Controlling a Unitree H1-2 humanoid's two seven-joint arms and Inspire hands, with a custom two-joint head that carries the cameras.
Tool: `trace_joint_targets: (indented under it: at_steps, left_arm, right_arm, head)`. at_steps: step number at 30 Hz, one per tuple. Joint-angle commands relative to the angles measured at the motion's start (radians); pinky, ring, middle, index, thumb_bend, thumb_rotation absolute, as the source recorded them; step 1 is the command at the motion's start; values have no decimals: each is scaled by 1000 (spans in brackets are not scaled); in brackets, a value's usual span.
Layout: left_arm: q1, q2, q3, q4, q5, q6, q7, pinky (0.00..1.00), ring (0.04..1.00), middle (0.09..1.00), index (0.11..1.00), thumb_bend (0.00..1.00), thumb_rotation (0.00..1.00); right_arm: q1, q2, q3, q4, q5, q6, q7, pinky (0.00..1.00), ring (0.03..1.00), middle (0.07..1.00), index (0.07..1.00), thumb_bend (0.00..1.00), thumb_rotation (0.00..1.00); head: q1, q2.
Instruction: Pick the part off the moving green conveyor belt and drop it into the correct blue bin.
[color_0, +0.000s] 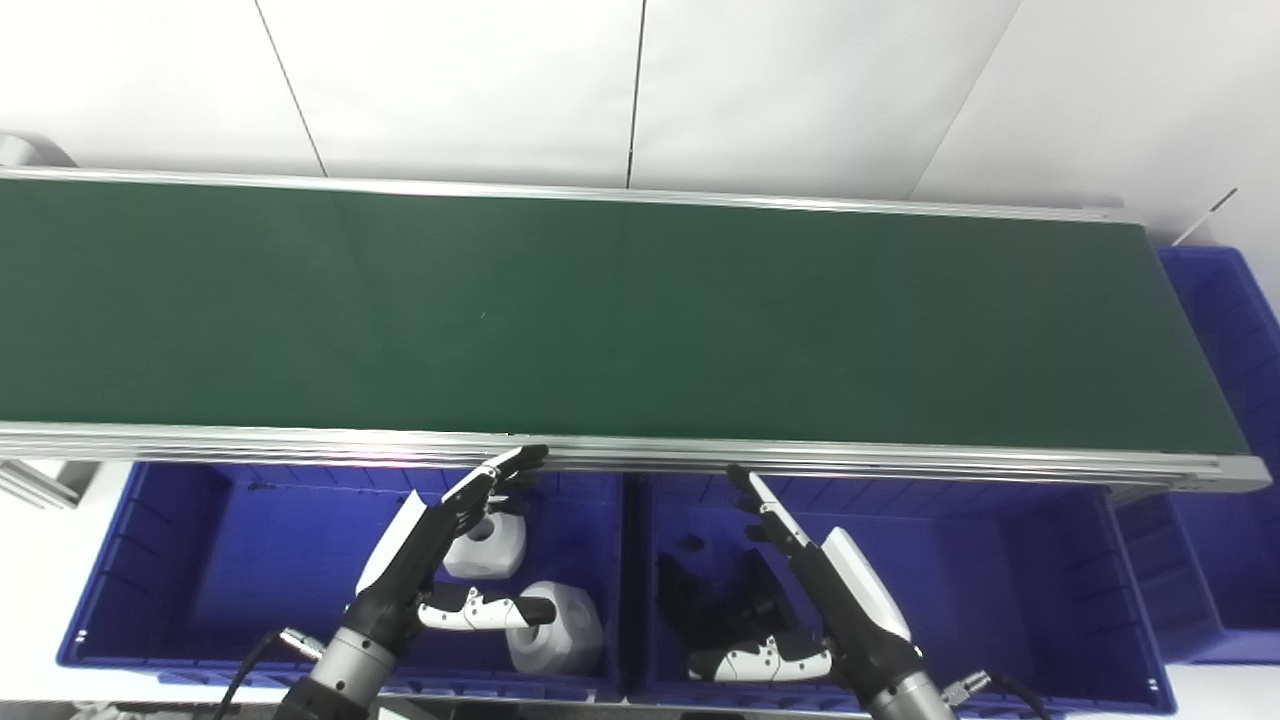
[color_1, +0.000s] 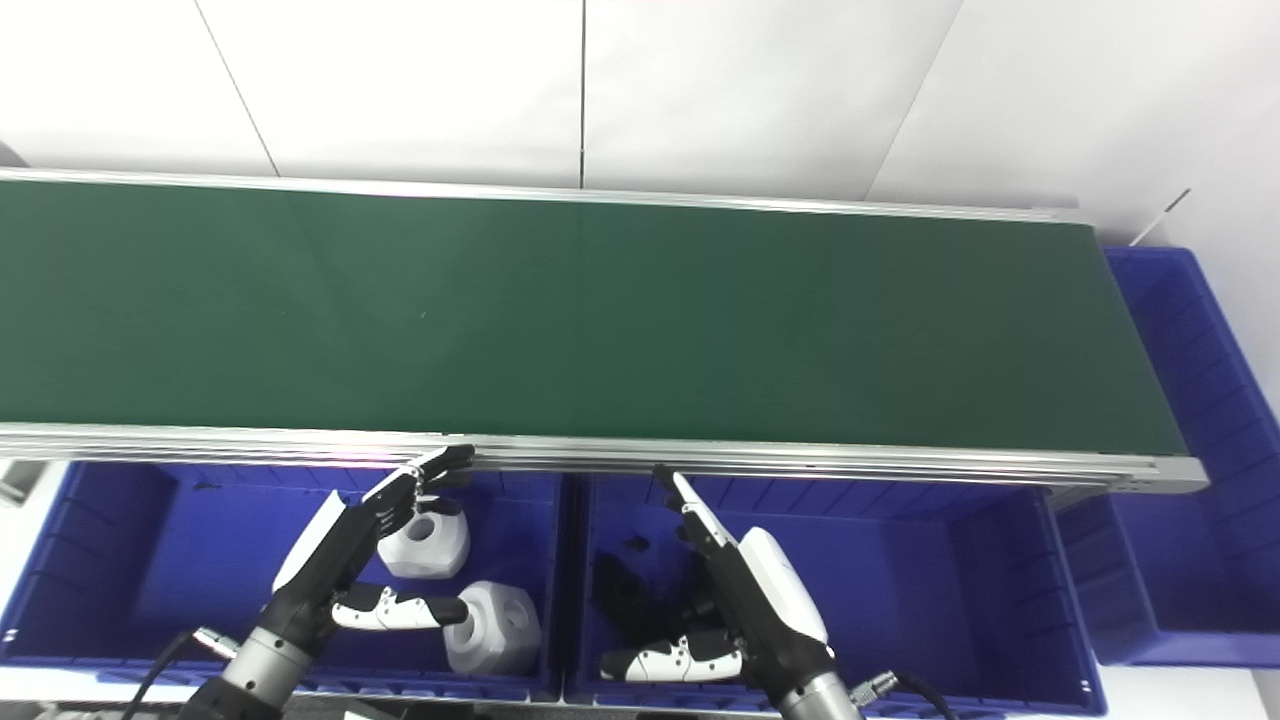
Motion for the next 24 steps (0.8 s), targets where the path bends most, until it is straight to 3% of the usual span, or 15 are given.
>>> trace_joint_targets:
  at_steps: [1,13,24]
  left_arm:
    - [-7,-8,11,-8,-3,-33,-13,729,844,887,872,802,453]
    - [-15,-14,23,17,11,-33,-23,730,851,896,877,794,445]
    - [-15,-12,24,19,2,-33,-35,739,858,898,878,793,423]
  right_arm:
    - [-9,7,-9,-6,26,-61,-18,839,930,992,1000,951,378]
    - [-20,39,-31,42,22,-57,-50,837,913,983,1000,933,351]
    - [-7,58,-49,33,51,-55,-73,820,891,932,964,874,251]
  head:
    - [1,-5]
    - [-4,-26]
    - [-4,-21]
